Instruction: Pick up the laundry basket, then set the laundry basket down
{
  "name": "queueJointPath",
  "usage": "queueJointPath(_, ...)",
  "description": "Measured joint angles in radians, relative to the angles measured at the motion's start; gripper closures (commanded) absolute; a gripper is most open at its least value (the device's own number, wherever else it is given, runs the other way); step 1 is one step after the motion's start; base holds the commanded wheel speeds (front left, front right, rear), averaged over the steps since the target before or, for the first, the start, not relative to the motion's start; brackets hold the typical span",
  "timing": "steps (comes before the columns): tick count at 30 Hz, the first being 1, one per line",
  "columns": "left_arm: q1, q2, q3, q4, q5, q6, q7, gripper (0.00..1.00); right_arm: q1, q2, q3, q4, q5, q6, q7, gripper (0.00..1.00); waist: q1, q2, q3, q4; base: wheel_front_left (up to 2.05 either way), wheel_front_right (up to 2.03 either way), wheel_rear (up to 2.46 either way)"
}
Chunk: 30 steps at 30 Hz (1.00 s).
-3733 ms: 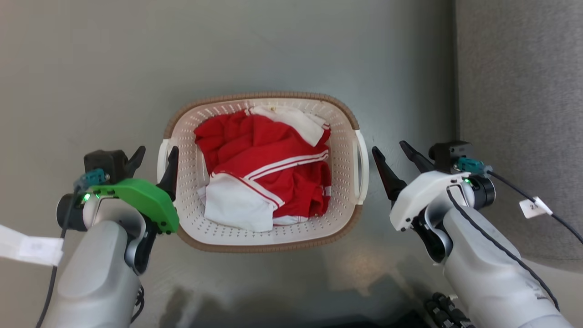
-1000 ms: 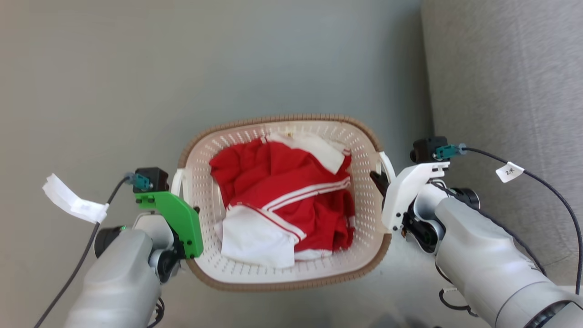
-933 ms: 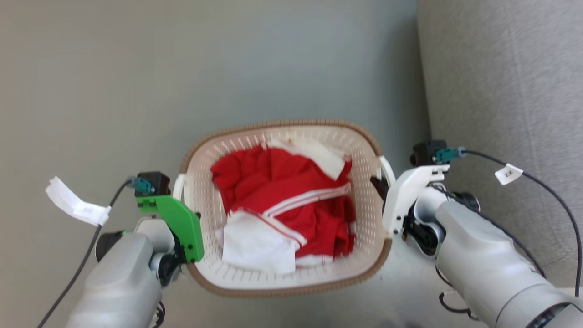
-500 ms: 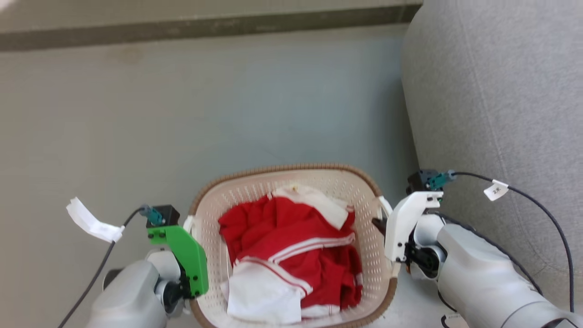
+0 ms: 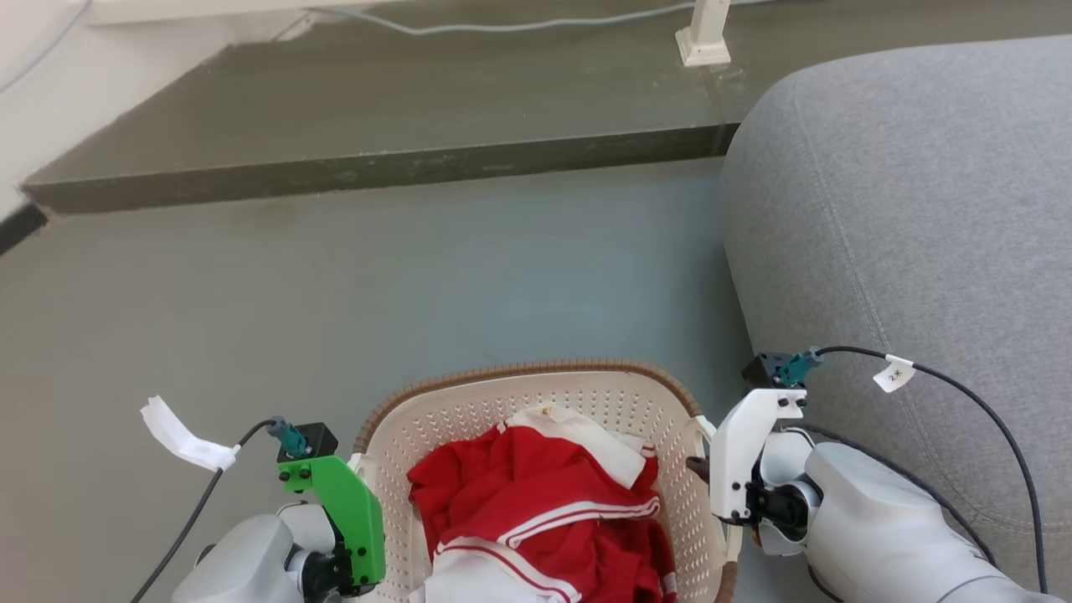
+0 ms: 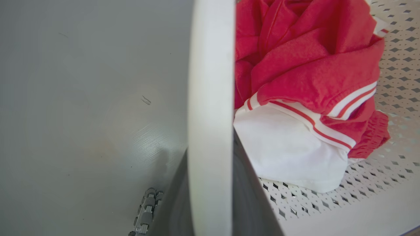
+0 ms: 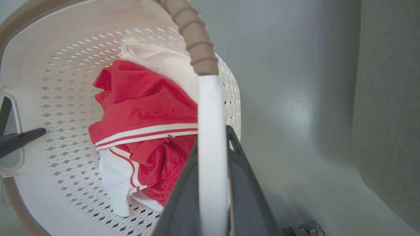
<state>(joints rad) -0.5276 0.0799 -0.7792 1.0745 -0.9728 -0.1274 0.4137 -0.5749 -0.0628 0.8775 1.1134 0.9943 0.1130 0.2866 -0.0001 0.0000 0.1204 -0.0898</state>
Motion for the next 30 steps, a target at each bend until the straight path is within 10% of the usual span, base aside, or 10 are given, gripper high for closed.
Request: queueJointPath(30, -0.001, 0.0, -0.022, 0.012, -0.034, 0.0, 0.034, 1.0, -0.01, 0.0, 0.03, 0.009, 0.029, 0.0, 0.049, 1.0, 0.0, 0.0, -0.013, -0.016, 0.0, 0.0, 0.0)
